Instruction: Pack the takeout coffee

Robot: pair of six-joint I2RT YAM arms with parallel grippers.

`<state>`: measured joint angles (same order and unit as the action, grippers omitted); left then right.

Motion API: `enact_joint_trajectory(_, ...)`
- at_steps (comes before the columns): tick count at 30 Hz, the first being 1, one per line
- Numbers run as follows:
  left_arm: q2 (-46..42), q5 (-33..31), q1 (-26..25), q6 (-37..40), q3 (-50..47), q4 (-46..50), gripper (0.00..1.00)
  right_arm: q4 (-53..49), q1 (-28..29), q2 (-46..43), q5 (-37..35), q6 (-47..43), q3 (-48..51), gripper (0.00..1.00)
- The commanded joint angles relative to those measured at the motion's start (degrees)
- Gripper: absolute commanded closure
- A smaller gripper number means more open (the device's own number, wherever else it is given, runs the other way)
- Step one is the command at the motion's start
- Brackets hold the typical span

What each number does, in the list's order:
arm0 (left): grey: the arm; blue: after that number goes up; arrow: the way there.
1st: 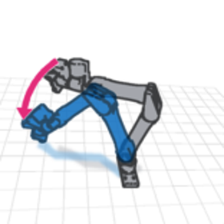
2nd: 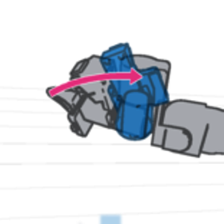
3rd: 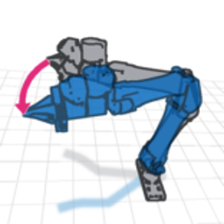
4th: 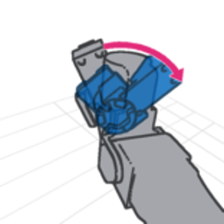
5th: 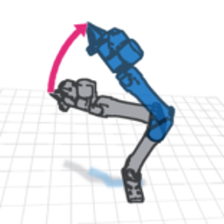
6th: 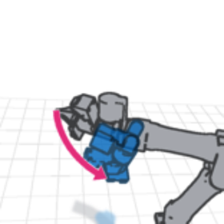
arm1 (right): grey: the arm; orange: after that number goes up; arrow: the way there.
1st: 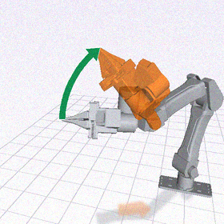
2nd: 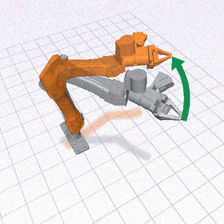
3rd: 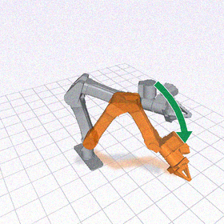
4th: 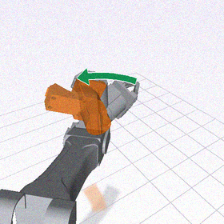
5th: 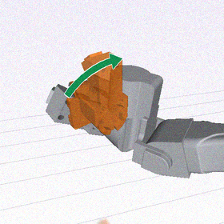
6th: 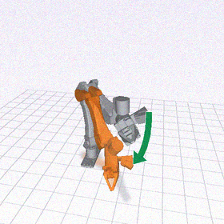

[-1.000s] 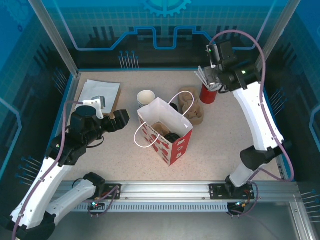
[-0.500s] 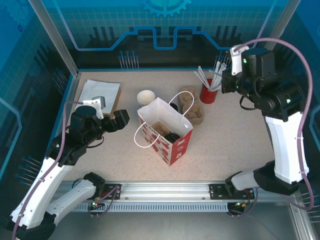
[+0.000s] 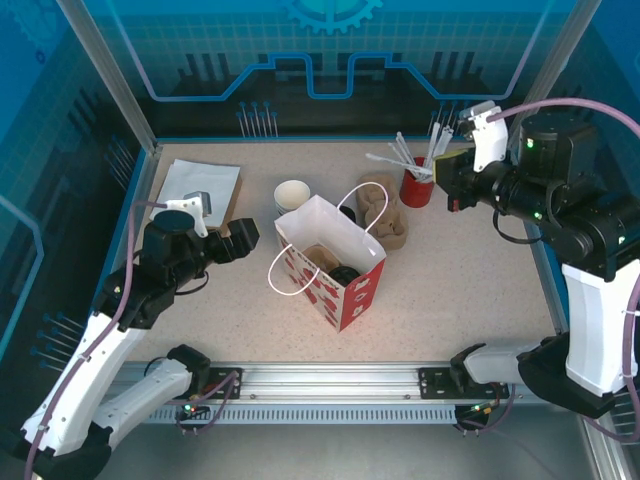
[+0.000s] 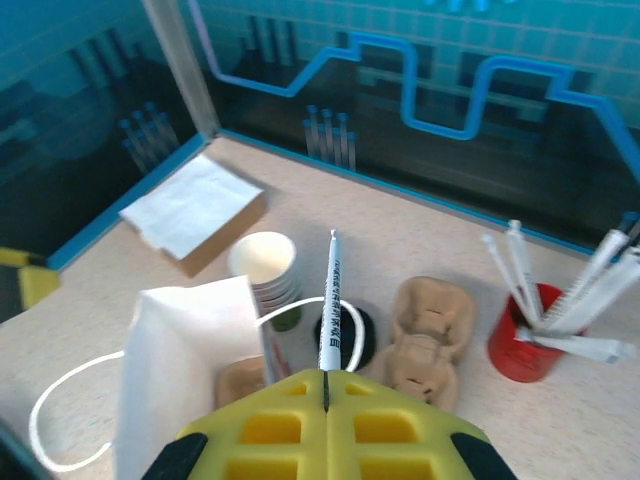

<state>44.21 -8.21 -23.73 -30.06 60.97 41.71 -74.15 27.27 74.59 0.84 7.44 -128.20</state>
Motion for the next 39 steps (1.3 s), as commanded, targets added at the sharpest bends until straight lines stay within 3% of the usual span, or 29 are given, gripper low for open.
enact_joint_trajectory(1, -0.13, -1.37, 0.52, -0.88, 0.3, -0.34, 0.01, -0.5, 3.23, 0.2, 6.12, -0.56, 0.92, 1.0)
enact_joint_trajectory(6, -0.17, -1.47, 0.55, -1.05, 0.12, -0.08, 0.01, -2.37, 9.01, 2.34, 1.66, -2.23, 1.09, 1.0)
enact_joint_trajectory(15, -0.28, -1.46, 0.52, -1.14, -0.39, 0.09, 0.01, -3.8, 14.61, 6.58, 1.19, -4.23, 2.6, 1.0)
enact_joint_trajectory(25, -0.26, -1.55, 0.57, -1.07, -0.52, 0.0, 0.01, -3.02, 16.44, 10.32, 2.67, -5.72, 5.68, 1.0)
enact_joint_trajectory(39, -0.15, -1.55, 0.59, -0.87, -0.86, -0.4, 0.01, -2.79, 19.17, 22.55, 5.42, -8.25, 4.42, 1.0)
